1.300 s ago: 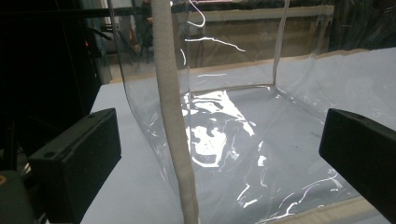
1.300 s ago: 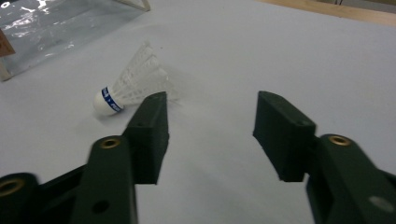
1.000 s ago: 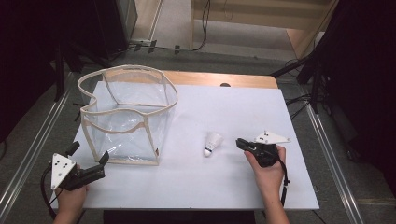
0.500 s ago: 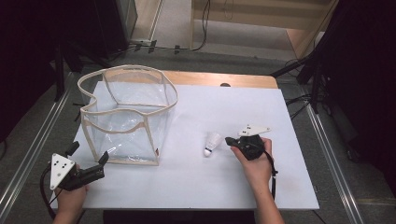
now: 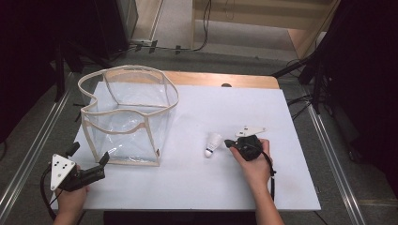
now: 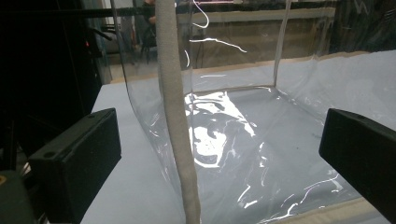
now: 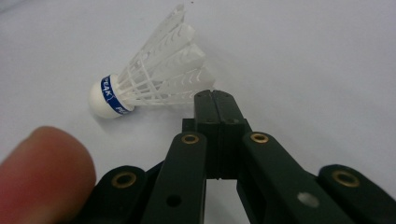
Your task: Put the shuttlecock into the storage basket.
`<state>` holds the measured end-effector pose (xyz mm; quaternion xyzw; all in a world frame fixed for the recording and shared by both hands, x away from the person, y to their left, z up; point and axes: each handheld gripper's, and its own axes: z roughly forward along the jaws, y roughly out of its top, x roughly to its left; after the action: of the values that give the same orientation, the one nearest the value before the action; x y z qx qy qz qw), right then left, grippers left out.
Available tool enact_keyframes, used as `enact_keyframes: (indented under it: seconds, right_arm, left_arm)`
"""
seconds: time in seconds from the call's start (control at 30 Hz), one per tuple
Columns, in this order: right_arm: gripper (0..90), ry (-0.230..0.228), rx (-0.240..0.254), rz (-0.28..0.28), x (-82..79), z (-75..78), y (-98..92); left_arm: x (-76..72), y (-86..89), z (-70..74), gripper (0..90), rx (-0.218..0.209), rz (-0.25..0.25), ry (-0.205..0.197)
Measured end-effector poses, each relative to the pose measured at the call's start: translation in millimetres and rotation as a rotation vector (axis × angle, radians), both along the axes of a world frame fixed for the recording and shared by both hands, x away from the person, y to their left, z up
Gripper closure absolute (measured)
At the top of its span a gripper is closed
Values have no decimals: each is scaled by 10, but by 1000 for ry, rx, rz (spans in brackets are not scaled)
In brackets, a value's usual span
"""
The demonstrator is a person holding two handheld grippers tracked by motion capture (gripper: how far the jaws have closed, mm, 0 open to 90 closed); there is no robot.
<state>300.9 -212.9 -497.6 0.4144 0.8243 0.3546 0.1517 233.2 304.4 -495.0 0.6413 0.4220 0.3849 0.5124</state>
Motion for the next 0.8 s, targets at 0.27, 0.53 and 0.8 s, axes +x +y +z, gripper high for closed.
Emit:
enact_keyframes:
  seconds: [0.27, 0.53, 0.8]
  right_arm:
    - [881, 17, -4, 16, 68, -44, 78]
    - [881, 16, -7, 42, 152, -16, 203]
    - [881, 12, -12, 75, 230, -2, 347]
  left_arm:
    - [0, 3, 1, 0, 0, -2, 0]
    - [2, 4, 1, 0, -2, 0, 0]
    - [0, 2, 0, 0, -1, -1, 0]
